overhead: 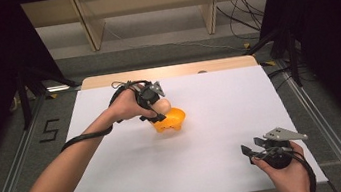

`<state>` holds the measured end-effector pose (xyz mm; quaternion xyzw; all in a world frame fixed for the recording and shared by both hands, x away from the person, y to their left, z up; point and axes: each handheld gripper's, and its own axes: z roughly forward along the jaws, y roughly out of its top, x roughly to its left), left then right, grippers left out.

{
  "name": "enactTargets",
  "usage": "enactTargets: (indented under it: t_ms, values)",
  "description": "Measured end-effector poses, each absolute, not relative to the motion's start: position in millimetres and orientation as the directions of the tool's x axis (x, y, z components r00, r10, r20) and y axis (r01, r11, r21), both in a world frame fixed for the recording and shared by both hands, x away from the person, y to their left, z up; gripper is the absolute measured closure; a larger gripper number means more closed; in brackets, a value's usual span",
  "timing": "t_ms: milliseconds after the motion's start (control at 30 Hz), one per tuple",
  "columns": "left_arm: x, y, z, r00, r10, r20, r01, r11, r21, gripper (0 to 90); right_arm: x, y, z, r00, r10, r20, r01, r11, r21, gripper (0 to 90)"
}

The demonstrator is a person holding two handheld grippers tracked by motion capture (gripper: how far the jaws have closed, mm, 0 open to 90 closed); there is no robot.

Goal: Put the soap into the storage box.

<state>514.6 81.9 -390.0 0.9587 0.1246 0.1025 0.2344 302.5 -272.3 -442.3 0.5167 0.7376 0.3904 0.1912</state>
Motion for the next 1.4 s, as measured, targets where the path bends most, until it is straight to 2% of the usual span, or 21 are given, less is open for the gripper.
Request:
enactTargets:
  t_ms: [267, 300, 767, 1167, 1400]
  values:
    - [514.9, 78.9, -393.0, 0.949, 0.285, 0.133, 0.188, -0.852, 0.489, 32.3, 302.4, -272.3, -442.2, -0.393, 0.911, 0.122, 0.613, 0.161, 0.773, 43.9]
    - [515.1, 78.6, -393.2, 0.949, 0.285, 0.133, 0.187, -0.852, 0.489, 32.3, 299.8, -269.5, -441.0, -0.359, 0.920, 0.155, 0.643, 0.124, 0.756, 43.9]
    - [517.6, 72.3, -397.0, 0.954, 0.277, 0.117, 0.183, -0.845, 0.503, 32.3, 301.4, -270.1, -442.9, -0.370, 0.917, 0.145, 0.618, 0.127, 0.776, 43.8]
    - [519.0, 68.9, -397.9, 0.963, 0.239, 0.124, 0.150, -0.858, 0.492, 32.2, 300.5, -269.9, -441.9, -0.364, 0.919, 0.148, 0.634, 0.129, 0.763, 43.8]
    - [518.3, 65.0, -402.1, 0.963, 0.249, 0.106, 0.162, -0.843, 0.512, 32.2, 300.4, -269.9, -441.9, -0.364, 0.919, 0.150, 0.635, 0.127, 0.762, 43.8]
